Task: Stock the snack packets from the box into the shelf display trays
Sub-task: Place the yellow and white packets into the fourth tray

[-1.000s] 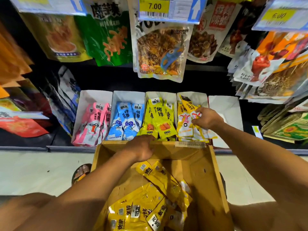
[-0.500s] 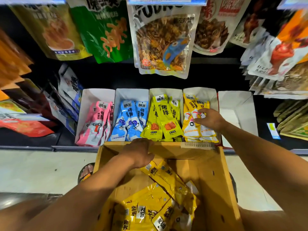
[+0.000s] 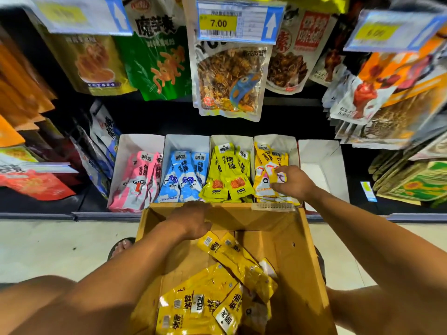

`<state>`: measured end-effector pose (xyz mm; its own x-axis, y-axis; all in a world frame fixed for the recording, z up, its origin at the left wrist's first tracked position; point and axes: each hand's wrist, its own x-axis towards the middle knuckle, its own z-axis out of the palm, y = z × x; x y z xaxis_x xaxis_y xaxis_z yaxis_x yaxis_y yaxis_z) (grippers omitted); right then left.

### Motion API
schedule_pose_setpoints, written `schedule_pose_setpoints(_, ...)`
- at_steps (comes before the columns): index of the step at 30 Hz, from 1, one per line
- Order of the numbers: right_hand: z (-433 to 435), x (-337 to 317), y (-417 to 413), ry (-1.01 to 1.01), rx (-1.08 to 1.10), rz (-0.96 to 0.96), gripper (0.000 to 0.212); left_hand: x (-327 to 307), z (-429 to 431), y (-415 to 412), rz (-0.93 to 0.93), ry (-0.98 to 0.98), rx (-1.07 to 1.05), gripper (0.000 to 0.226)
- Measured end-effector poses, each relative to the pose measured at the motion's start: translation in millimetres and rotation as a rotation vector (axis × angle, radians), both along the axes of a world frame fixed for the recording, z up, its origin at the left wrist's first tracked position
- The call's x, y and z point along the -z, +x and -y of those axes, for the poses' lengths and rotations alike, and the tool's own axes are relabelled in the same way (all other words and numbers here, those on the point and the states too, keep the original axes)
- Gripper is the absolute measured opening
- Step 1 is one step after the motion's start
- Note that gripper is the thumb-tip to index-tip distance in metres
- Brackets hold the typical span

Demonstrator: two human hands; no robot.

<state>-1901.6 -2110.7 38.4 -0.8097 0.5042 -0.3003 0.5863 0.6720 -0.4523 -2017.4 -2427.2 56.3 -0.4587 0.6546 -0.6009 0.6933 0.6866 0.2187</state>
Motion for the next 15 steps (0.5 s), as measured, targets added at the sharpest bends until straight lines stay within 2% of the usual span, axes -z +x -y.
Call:
schedule_pose_setpoints(8, 68, -33, 51, 0.324, -0.271, 0.066, 0.063, -9, 42, 33, -0.177, 0.121, 0.078, 0.071)
schedule_pose_setpoints(15, 127, -15, 92, 0.297, -0.334, 0.102, 0.069, 8, 91, 73, -0.234, 0.125, 0.069, 0.061)
